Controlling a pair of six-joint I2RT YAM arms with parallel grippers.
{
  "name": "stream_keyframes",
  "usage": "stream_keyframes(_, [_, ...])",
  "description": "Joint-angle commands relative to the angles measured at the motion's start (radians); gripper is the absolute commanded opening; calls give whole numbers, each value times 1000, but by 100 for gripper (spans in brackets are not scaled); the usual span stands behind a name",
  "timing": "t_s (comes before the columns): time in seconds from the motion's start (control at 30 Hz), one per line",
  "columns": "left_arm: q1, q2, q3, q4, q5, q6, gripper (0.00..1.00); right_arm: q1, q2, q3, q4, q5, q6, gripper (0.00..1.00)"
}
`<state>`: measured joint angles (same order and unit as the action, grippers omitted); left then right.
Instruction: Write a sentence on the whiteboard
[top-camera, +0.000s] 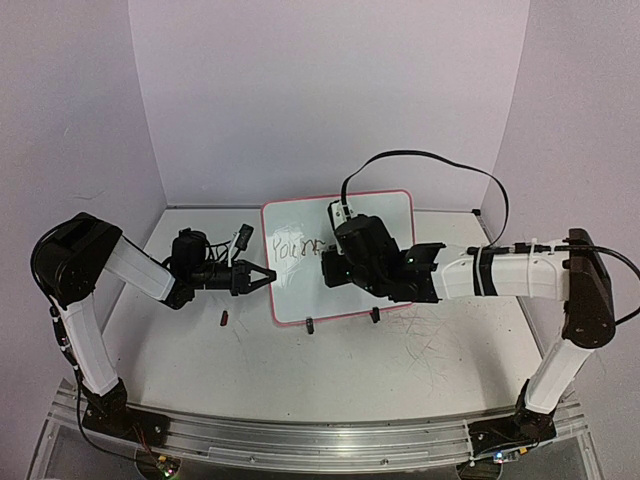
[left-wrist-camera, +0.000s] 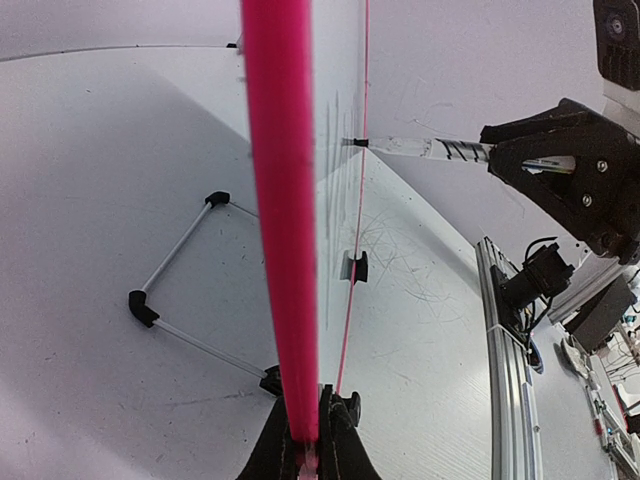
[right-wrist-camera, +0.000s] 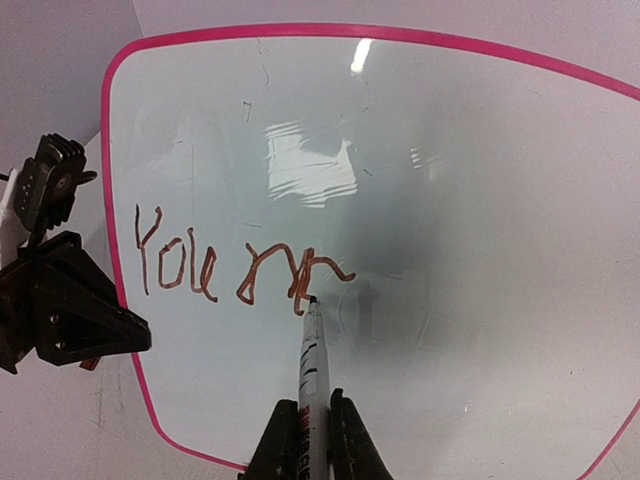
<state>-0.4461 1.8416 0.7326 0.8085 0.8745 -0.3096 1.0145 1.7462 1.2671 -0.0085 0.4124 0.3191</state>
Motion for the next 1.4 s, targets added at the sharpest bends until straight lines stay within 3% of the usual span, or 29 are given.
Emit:
stream_keyframes(0.0, [-5,-17,19,-41,-57,52,0,-13,-26,17,-29,81,2,0])
stream_keyframes(0.77, [-5,-16,20,-42,-58,54,0,-31,-15,54,-1,84,-25,0])
stream_keyframes(1.37, [-5,-18,20,-44,-57,54,0,-20,-47,-27,-27,21,18,0])
